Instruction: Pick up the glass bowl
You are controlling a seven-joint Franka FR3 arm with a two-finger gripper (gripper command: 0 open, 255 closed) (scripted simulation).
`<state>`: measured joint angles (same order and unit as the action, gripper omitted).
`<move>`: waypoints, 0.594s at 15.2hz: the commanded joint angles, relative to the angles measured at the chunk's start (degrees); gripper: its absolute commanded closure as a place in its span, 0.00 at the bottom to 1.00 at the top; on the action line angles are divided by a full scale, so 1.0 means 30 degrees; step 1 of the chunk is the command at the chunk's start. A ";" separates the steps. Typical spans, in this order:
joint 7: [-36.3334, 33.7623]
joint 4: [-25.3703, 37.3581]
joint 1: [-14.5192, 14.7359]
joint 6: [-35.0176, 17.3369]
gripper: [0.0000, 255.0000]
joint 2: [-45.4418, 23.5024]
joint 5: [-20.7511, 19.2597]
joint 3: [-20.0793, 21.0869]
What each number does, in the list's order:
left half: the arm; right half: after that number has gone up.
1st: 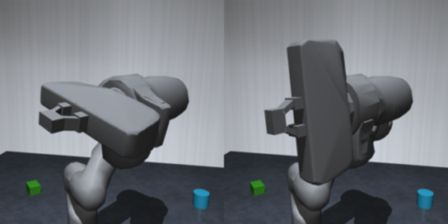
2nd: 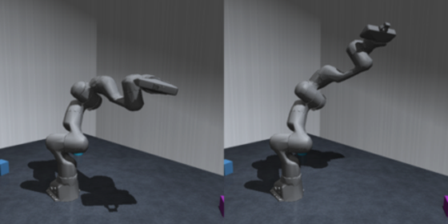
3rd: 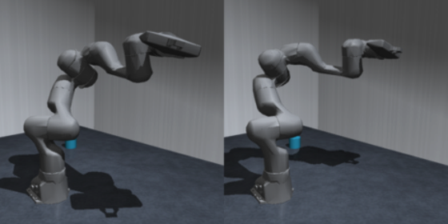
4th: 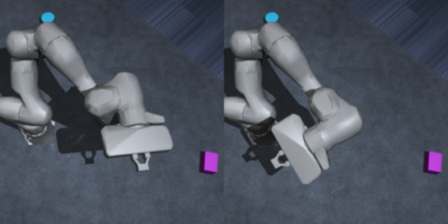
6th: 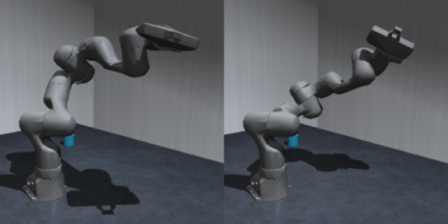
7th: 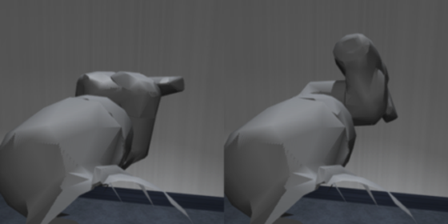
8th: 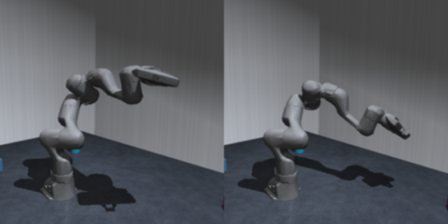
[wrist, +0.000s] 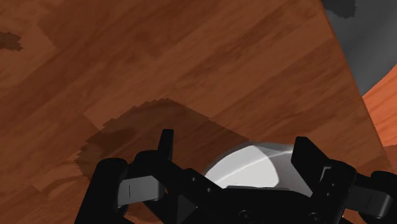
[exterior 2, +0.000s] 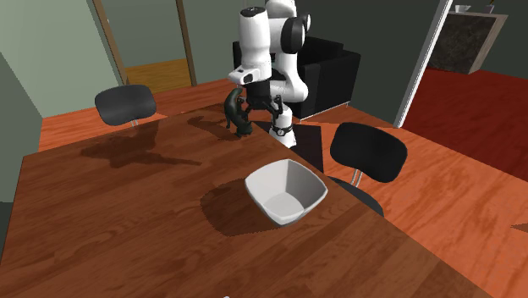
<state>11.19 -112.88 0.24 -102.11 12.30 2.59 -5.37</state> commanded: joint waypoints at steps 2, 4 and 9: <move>0.0785 0.1828 0.0035 -0.0324 0.00 -0.2261 0.0392 -0.0205; 0.1309 0.3287 0.0001 -0.0351 0.00 -0.3828 0.0689 -0.0308; 0.2477 0.7608 -0.0231 0.0096 0.00 -0.7920 0.1466 -0.0385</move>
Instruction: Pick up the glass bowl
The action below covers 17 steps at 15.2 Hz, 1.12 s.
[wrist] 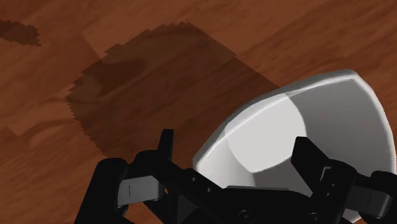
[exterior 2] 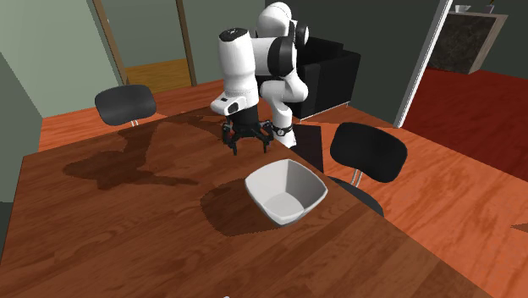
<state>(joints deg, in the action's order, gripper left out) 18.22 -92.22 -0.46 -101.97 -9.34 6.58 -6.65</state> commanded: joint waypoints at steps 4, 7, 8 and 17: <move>0.0836 0.5181 -0.0338 0.1042 0.00 -0.4337 0.0707 0.0170; 0.0912 0.4821 -0.0343 0.0570 0.00 -0.4458 0.0730 0.0197; 0.0940 0.4552 -0.0333 0.0310 0.00 -0.4449 0.0736 0.0199; 0.1080 0.3342 -0.0295 -0.0870 1.00 -0.4429 0.0770 0.0210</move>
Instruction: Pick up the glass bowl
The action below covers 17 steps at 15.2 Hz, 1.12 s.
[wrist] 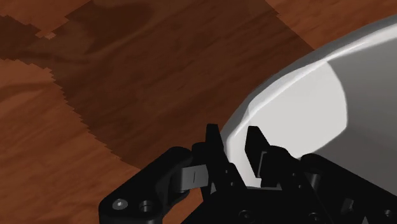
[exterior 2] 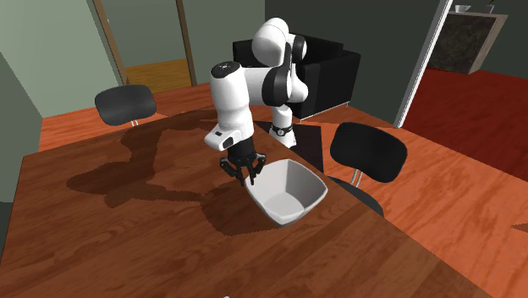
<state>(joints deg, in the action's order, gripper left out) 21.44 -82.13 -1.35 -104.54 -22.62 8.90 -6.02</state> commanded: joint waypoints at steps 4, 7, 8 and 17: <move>-0.0005 -0.0038 0.0009 -0.0022 1.00 0.0006 -0.0004 0.0003; -0.0004 0.0053 0.0000 0.0016 1.00 -0.0048 0.0001 0.0002; -0.0033 0.0284 -0.0007 0.0262 1.00 -0.0031 -0.0009 -0.0002; -0.0288 0.2755 -0.0103 0.2611 1.00 -0.0139 -0.0057 -0.0020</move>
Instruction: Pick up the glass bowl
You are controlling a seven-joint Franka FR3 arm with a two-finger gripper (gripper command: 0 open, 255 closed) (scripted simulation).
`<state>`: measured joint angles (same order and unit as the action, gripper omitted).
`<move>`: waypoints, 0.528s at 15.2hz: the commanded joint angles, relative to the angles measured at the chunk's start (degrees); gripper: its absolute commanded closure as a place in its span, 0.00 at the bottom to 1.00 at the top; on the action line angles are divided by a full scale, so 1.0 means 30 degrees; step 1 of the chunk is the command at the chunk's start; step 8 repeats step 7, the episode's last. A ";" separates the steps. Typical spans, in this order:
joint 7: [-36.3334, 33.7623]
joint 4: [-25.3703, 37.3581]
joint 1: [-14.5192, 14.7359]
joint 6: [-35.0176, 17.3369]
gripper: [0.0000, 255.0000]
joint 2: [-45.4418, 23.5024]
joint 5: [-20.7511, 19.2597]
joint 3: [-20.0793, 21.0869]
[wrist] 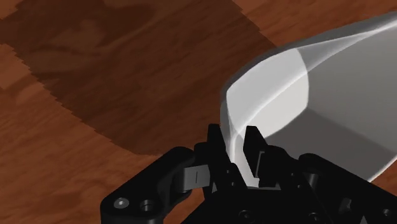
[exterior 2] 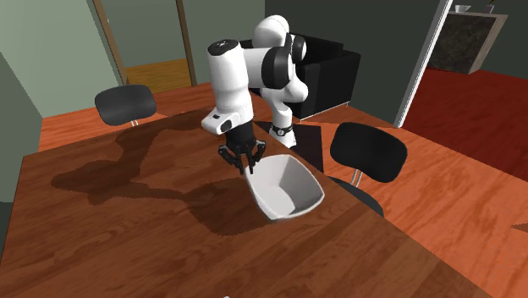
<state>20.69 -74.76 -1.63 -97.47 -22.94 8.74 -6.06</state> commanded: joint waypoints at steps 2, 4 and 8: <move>-0.0093 0.0952 -0.0041 0.0812 1.00 -0.0126 -0.0005 -0.0005; -0.0152 0.1652 -0.0075 0.1388 1.00 -0.0246 0.0000 -0.0004; -0.0186 0.2074 -0.0097 0.1727 1.00 -0.0328 0.0004 -0.0003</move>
